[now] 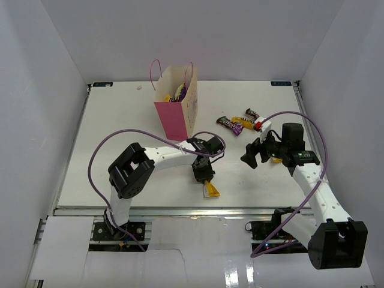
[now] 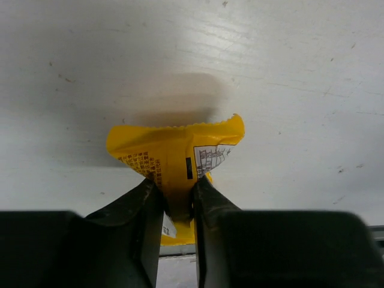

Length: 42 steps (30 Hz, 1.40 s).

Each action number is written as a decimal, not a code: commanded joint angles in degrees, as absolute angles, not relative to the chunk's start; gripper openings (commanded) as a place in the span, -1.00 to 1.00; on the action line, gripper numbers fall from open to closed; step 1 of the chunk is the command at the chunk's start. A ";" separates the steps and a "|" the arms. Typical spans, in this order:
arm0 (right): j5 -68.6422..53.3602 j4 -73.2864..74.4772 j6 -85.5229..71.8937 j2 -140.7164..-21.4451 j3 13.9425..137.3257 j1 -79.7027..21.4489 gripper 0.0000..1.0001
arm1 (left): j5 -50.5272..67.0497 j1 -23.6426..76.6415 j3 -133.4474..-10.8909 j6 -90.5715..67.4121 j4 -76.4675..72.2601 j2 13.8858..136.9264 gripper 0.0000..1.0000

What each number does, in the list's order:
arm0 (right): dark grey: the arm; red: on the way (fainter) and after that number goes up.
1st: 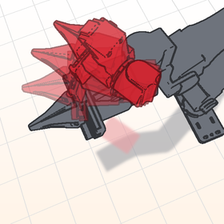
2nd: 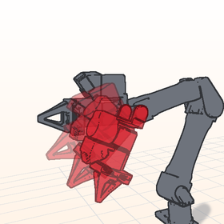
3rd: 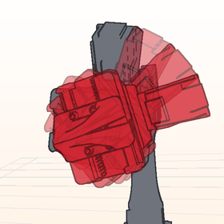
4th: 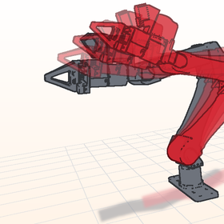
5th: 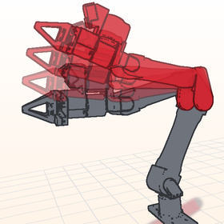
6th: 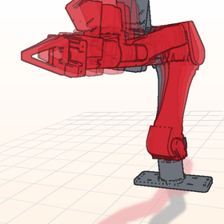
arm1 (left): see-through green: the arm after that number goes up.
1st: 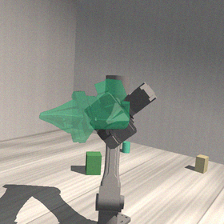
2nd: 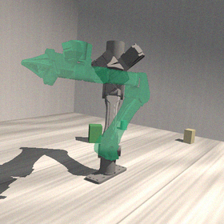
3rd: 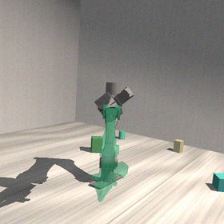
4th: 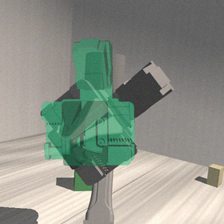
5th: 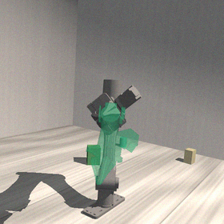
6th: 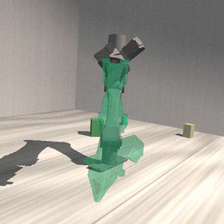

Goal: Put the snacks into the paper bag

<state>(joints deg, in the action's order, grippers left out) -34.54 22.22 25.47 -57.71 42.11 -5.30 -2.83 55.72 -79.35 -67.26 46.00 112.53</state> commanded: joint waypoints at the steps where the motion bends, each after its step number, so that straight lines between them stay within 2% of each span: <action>1: -35.68 20.57 26.45 -57.39 42.80 -4.75 0.97 | -7.20 56.60 -80.51 -65.41 53.51 111.19 -0.41; 3: -35.60 20.39 26.37 -57.48 42.98 -4.40 0.96 | -10.71 57.13 -81.30 -63.47 54.49 109.26 -0.45; 10: -34.45 19.60 26.54 -59.76 44.47 -2.55 0.96 | -20.64 56.34 -86.38 -45.11 51.08 89.15 -0.47; 14: -36.29 19.07 25.84 -63.01 46.31 -0.71 0.96 | -21.88 47.93 -95.95 -32.21 50.98 82.19 -0.48; 23: -36.74 18.28 26.10 -66.44 47.55 0.86 0.96 | -19.78 32.45 -122.83 -17.41 49.84 94.47 -0.46; 30: -35.25 18.37 25.84 -66.44 47.55 1.32 0.96 | -19.87 26.46 -135.60 -13.80 47.47 108.27 -0.35; 33: -33.93 18.46 25.75 -66.53 47.46 1.67 0.96 | -18.29 25.40 -136.05 -13.80 46.50 111.53 -0.20; 34: -33.58 18.46 25.66 -66.71 47.46 2.02 0.96 | -17.85 25.40 -136.05 -13.89 46.32 112.06 -0.09; 35: -32.53 18.54 25.66 -66.88 47.63 2.11 0.97 | -17.41 25.40 -135.97 -14.32 46.41 112.67 0.14; 37: -29.46 18.37 24.53 -68.19 48.07 2.28 0.96 | -13.83 25.49 -135.62 -14.33 46.14 112.24 0.37; 38: -23.18 17.93 22.87 -68.99 48.69 2.29 0.85 | -12.58 25.49 -135.70 -14.76 45.97 111.80 0.43; 40: -17.08 17.22 19.78 -72.32 49.83 2.29 0.82 | -9.07 25.49 -135.79 -14.94 45.27 109.53 0.55; 42: -8.99 17.66 18.03 -76.00 51.67 2.29 0.82 | -7.65 25.49 -135.09 -15.20 44.83 107.41 0.59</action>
